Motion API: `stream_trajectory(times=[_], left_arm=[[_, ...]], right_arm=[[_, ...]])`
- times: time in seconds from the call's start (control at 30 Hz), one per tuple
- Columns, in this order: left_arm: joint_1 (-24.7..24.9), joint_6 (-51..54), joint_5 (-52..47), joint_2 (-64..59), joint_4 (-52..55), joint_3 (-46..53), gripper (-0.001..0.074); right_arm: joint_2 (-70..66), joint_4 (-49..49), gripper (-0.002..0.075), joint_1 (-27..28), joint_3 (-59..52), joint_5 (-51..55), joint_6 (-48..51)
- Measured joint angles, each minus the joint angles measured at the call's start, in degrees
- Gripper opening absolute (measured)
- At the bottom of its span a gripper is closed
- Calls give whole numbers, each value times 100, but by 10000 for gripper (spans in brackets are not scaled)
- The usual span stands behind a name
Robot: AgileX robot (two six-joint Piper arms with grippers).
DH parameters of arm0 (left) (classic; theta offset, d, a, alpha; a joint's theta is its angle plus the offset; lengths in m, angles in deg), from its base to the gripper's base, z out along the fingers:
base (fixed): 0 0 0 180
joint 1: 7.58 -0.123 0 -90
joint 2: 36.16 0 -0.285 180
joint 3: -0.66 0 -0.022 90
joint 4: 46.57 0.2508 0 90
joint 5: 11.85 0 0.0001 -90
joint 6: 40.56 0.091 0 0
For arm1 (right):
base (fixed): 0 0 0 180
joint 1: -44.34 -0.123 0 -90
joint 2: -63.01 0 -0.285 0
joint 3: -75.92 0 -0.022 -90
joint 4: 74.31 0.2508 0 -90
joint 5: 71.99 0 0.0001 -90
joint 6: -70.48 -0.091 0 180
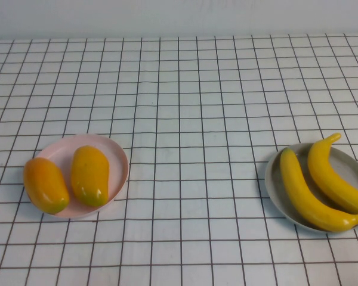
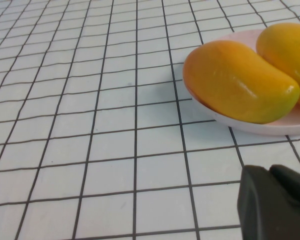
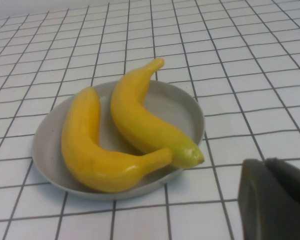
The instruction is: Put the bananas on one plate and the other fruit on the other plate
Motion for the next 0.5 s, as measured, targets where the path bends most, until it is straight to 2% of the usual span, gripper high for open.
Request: stream_trajectory(times=[0.5], left_arm=[[0,0,0,0,0,0,-3]], right_arm=[[0,9,-15,-63,-8,22,0]])
